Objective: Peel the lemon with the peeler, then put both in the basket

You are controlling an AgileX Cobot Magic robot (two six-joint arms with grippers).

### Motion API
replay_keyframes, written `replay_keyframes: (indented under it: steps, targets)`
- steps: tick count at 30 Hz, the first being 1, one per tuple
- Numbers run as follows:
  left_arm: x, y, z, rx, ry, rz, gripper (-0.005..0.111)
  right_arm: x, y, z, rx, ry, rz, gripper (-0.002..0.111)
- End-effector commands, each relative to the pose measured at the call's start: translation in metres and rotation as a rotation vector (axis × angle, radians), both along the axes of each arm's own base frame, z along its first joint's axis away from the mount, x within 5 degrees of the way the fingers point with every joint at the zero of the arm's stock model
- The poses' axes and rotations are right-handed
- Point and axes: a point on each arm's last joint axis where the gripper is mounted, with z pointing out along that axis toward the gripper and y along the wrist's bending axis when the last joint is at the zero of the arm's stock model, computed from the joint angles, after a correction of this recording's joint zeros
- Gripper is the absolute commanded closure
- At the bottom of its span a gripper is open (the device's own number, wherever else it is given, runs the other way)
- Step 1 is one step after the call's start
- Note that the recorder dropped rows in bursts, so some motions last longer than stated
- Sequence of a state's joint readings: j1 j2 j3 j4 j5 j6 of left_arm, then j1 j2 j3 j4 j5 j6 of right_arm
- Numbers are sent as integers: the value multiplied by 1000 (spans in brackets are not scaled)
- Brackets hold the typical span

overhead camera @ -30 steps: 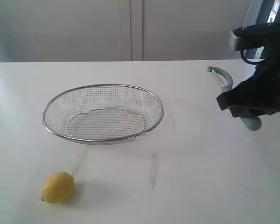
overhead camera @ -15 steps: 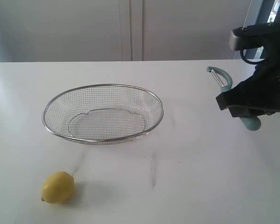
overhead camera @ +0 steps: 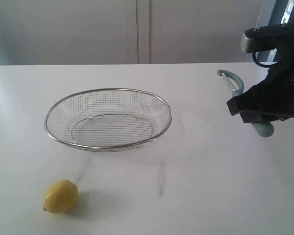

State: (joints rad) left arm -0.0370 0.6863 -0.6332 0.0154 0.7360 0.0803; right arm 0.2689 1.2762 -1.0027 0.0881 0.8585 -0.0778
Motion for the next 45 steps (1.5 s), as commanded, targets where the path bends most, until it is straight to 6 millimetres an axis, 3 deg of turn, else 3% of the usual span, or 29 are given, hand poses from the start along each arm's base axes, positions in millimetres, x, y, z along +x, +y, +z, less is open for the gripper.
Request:
replay_keyframes:
  steps: [1, 10, 24, 30, 39, 42, 45]
  targets:
    - [11, -6, -4, 11, 126, -115, 107, -2, -1, 1, 3, -8, -3, 108]
    - [37, -23, -26, -98, 276, -299, 107, -2, -1, 1, -1, -2, 1, 108]
    - [70, -66, -42, -52, 388, -562, 107, -2, -1, 1, -2, 1, 2, 108]
    - [80, -91, -48, -39, 380, -679, 107, -2, -1, 1, -1, 1, 1, 108]
    - [87, -111, -56, -23, 420, -755, 106, -2, -1, 1, -2, 1, 3, 108]
    - [89, -111, -58, -20, 412, -754, 97, -2, -1, 1, -2, 1, 3, 108]
    - [90, -111, -58, -13, 401, -761, 79, -2, -1, 1, -2, 1, 3, 108]
